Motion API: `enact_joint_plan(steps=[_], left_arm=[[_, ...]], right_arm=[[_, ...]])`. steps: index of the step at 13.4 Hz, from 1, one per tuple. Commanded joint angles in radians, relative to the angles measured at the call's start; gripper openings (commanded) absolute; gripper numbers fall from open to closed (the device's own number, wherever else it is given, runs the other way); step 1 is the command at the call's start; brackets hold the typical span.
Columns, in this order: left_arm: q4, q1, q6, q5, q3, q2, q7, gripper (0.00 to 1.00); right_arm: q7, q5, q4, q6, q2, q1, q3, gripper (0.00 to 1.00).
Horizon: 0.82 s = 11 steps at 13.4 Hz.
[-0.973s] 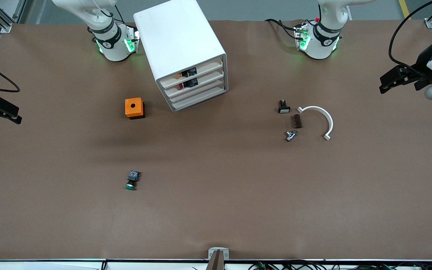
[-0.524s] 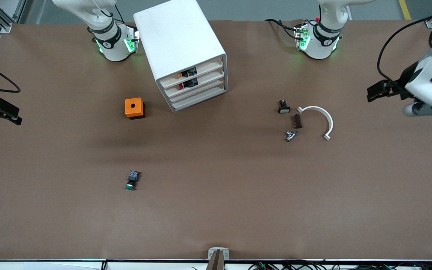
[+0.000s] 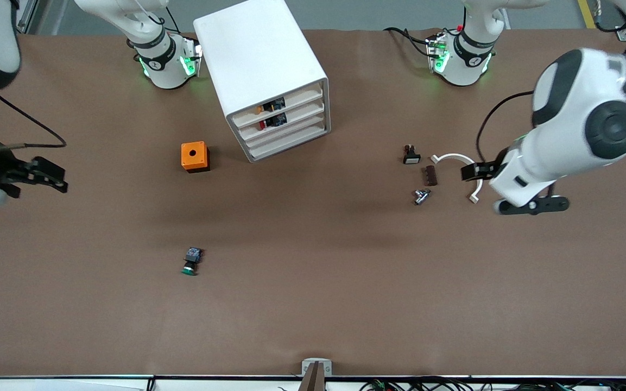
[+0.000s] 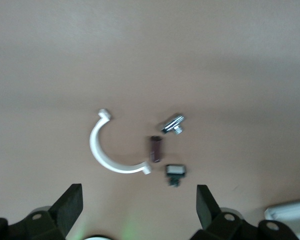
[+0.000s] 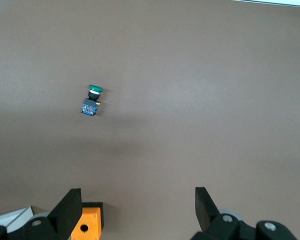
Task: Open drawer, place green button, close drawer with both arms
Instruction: 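Reach the right gripper to the green button while the left gripper approaches the cabinet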
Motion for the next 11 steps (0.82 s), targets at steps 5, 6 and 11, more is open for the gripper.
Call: enact_joint_plan(steps=[5, 6, 11], left_arm=[[0.086, -0.148, 0.035, -0.133, 0.001, 0.263, -0.539, 1.0], [0.106, -0.171, 0.034, -0.159, 0.001, 0.314, -0.619, 1.0], [0.123, -0.225, 0.042, -0.221, 0.003, 0.44, -0.89, 1.0]], right_arm=[[0.018, 0.062, 0.009, 0.177, 0.208, 0.02, -0.004, 1.0], [0.022, 0.074, 0.008, 0.202, 0.232, 0.025, -0.005, 1.0], [0.362, 0.076, 0.007, 0.321, 0.354, 0.11, -0.005, 1.0]])
